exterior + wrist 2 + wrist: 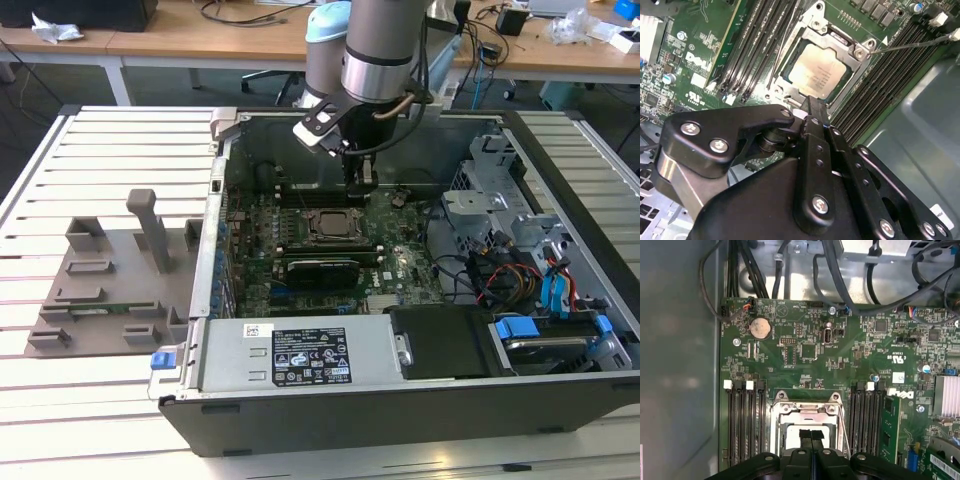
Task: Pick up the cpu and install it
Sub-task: 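Close the cpu cover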
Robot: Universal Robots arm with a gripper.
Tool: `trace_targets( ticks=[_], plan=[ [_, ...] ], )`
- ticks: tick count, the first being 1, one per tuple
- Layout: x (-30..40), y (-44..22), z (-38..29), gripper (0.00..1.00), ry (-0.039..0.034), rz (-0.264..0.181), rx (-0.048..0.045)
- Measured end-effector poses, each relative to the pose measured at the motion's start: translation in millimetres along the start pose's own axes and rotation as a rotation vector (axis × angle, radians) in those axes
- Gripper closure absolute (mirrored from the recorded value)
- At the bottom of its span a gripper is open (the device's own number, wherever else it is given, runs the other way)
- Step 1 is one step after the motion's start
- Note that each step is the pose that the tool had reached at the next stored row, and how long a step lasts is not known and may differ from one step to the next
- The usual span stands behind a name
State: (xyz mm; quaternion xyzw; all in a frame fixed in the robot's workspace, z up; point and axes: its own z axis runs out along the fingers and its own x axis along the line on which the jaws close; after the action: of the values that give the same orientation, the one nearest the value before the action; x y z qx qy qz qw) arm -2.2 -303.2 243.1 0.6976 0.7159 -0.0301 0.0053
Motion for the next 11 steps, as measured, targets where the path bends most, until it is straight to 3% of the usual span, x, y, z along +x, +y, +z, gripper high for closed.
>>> trace_targets(
  ticks=[4,11],
  plan=[
    [0.6,-6.2,9.0,0.89,0.0000,0.000,0.0000],
    [2.1,-24.5,29.4,0.89,0.0000,0.000,0.0000]
  ],
)
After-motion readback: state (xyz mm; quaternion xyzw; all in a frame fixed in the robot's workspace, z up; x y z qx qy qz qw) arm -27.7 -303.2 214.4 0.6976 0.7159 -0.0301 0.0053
